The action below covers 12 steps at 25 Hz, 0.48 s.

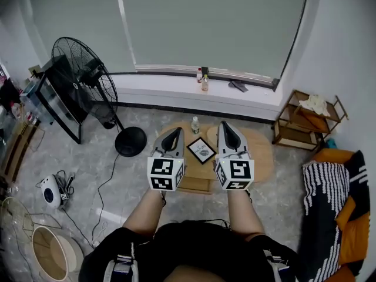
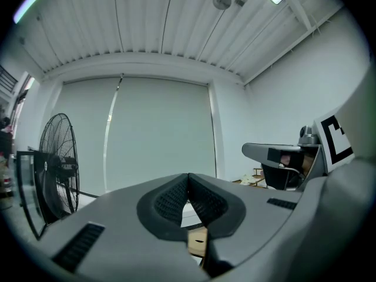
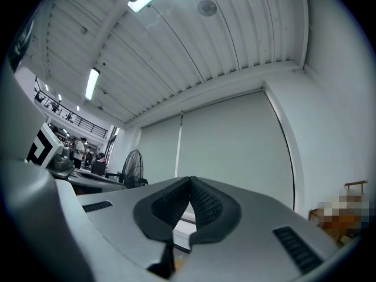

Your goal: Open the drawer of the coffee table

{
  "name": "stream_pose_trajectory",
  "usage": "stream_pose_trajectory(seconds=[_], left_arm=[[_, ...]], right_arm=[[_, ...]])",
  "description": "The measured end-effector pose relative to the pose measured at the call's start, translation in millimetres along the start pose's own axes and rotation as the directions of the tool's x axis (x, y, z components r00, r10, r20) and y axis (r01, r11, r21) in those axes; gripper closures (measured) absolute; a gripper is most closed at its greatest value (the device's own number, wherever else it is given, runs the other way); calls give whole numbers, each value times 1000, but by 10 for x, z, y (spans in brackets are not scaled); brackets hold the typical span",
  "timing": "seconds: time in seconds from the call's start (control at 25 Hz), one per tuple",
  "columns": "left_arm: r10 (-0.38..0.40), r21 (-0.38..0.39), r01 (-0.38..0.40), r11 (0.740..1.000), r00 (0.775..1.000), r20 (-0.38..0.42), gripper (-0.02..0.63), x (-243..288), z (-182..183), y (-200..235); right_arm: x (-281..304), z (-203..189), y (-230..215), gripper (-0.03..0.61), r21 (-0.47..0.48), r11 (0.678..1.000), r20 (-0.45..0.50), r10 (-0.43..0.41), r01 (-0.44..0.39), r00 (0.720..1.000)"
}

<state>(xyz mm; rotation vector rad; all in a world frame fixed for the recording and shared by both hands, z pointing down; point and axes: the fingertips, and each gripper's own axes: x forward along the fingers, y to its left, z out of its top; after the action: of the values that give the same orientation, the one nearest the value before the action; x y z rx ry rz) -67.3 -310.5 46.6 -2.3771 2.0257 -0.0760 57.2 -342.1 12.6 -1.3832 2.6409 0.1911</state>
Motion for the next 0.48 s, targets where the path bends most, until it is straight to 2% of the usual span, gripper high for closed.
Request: stream_pose_trajectory(seconds=[0.48], left_arm=[[15,26,-15,1000,1000,-2,592,130,-24,334]], right_arm=[[326,-63,189,565,-3,1000,13,9,-9,1000]])
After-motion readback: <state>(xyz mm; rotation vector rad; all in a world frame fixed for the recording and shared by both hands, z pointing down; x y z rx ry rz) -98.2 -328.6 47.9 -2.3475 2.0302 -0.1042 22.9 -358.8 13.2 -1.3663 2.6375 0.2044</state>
